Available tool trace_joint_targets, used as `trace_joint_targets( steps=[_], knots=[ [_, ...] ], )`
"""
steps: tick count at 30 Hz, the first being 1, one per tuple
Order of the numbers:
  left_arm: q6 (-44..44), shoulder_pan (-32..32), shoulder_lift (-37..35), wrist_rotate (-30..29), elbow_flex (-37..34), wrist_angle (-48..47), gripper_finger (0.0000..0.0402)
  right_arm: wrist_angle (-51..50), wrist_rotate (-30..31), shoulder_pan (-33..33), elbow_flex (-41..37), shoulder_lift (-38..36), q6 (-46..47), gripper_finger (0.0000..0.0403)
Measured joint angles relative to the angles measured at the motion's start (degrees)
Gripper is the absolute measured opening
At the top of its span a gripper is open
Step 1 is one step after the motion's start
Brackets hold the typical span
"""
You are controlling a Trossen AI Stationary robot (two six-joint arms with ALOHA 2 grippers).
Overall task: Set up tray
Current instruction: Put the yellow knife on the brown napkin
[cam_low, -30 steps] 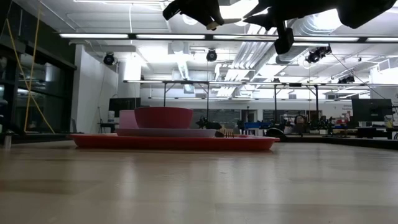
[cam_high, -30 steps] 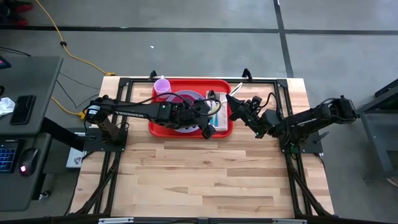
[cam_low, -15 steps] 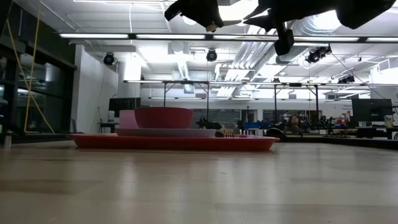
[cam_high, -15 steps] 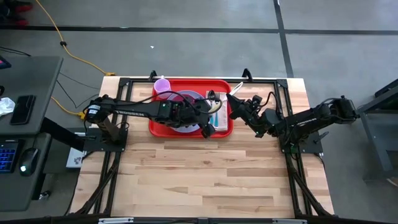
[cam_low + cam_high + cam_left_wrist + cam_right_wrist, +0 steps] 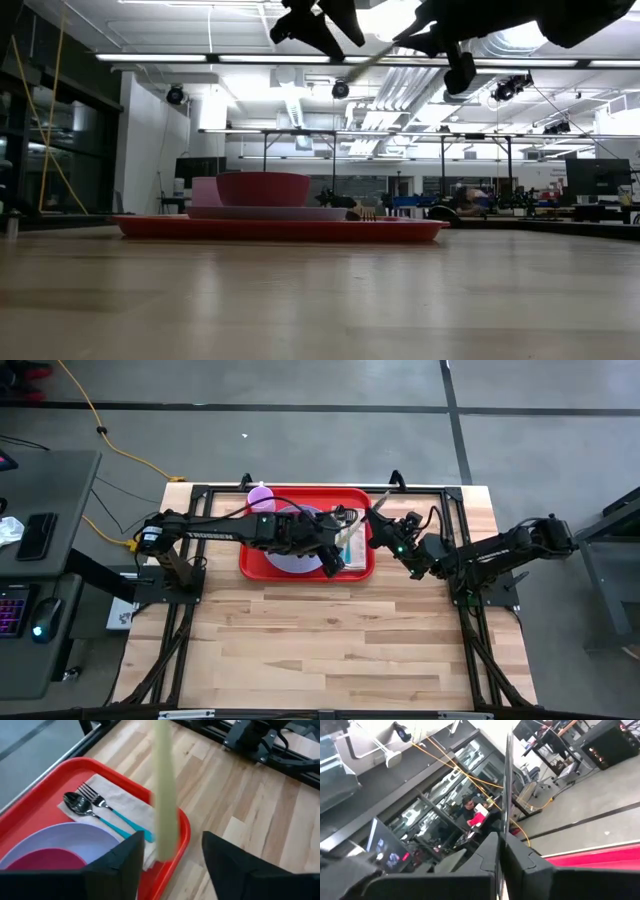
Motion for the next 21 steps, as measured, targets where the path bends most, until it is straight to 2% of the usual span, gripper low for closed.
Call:
trace_joint_targets(
  steps=[7,14,21],
  knots=[
    [2.6,1.5,0.0,0.1,0.0,-1.5,0.0277,-3.9,-3.3,-2.6,0.0,0.0,2.1,0.0001],
    [2.8,3.7,-0.1,0.1,0.0,-10.3,0.0288,-15.4,-12.9,-9.6,0.0,-0.4,10.6,0.0001],
    [1.3,4.2,-0.1,0.1,0.0,-16.4,0.0281,-28.4,-26.9,-21.8,0.1,-3.6,14.0,0.0]
  ],
)
